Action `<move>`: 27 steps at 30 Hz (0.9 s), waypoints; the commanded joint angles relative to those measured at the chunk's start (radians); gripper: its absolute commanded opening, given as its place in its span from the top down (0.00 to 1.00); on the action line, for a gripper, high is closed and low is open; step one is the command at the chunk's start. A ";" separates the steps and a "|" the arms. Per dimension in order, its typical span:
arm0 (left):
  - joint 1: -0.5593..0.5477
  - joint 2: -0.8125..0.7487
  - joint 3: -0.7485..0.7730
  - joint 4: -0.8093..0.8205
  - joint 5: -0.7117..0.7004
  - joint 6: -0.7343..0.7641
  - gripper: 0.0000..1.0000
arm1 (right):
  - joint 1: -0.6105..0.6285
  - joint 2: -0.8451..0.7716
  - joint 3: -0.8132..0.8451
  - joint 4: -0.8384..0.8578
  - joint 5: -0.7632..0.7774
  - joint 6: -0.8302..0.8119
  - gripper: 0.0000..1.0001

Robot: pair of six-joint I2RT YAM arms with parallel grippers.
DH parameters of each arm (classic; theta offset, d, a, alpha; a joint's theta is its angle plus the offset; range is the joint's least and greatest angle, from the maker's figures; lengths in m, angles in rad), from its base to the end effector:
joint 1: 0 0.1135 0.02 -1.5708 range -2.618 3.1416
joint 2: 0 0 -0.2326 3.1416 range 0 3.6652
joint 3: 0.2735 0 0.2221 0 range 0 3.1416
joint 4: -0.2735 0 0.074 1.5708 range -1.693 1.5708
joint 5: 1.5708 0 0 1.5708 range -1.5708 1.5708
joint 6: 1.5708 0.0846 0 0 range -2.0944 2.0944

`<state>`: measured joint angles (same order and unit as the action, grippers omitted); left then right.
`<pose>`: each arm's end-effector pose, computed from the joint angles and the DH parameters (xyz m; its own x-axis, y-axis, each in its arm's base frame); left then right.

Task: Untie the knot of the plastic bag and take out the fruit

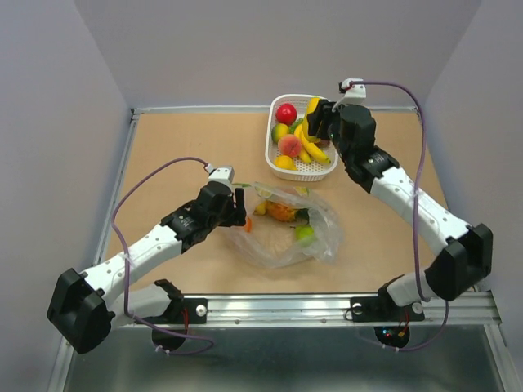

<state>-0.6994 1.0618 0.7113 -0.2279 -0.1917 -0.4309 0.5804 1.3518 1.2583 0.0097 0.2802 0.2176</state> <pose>0.2090 -0.1548 0.2137 -0.5931 -0.0369 -0.8043 0.2886 0.9229 -0.2551 0.2994 0.1684 0.3673 -0.1324 0.1613 -0.9780 -0.2744 0.9421 0.1925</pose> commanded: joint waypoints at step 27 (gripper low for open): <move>0.000 -0.052 -0.004 0.007 -0.020 0.015 0.24 | -0.234 0.868 0.727 0.240 0.071 0.174 0.00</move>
<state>-0.6991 1.0359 0.7113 -0.2291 -0.2035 -0.4271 0.3542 2.2875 1.9202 0.1661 0.3836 0.4332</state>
